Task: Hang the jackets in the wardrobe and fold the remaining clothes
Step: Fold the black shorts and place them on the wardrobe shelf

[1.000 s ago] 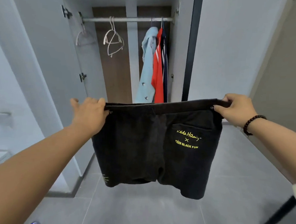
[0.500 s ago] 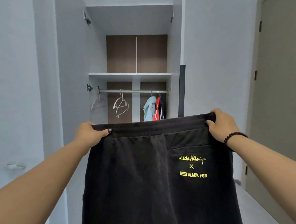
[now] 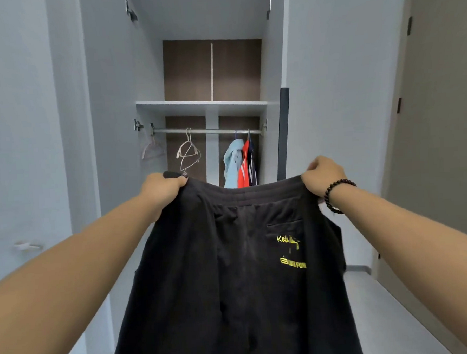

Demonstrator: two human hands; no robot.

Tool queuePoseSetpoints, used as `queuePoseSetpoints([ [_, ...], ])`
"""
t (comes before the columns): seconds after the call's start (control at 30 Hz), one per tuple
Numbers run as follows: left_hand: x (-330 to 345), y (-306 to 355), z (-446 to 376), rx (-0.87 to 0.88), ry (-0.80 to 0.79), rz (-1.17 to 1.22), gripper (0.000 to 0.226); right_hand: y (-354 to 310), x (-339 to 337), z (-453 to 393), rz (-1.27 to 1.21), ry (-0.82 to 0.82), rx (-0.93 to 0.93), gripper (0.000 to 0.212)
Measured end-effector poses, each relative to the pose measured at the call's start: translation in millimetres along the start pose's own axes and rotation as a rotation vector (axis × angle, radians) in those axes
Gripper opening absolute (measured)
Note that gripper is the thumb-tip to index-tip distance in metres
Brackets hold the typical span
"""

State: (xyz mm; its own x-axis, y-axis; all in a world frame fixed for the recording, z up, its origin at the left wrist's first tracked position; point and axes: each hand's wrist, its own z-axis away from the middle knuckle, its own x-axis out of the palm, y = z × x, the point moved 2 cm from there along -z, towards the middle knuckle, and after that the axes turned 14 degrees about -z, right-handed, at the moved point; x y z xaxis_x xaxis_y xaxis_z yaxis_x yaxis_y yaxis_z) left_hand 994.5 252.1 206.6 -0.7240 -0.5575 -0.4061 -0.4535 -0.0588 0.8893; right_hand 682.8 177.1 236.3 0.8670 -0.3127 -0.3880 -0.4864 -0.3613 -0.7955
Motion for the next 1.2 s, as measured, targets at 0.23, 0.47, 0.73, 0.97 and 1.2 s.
queuePoseSetpoints([
  [0.23, 38.6, 32.5, 16.3, 0.209, -0.108, 0.051, 0.03, -72.7, 48.5, 35.3, -0.475, -0.424, 0.03, 0.014],
  [0.47, 42.1, 40.5, 37.2, 0.229, -0.44, 0.339, 0.061, -101.4, 64.9, 45.5, -0.716, -0.717, 0.154, 0.036],
  [0.73, 38.1, 26.4, 32.1, 0.248, -0.213, 0.403, 0.019, -82.2, 49.5, 34.4, -0.104, -0.363, -0.657, 0.044],
  [0.97, 29.6, 18.4, 11.6, 0.274, -0.162, 0.519, 0.013, -15.2, 45.1, 25.7, -0.082, -0.538, -0.486, 0.032],
  [1.2, 30.8, 4.9, -2.3, 0.262, -0.203, 0.52, 0.014, 2.1, 48.2, 28.1, -0.069, -0.552, -0.548, 0.017],
])
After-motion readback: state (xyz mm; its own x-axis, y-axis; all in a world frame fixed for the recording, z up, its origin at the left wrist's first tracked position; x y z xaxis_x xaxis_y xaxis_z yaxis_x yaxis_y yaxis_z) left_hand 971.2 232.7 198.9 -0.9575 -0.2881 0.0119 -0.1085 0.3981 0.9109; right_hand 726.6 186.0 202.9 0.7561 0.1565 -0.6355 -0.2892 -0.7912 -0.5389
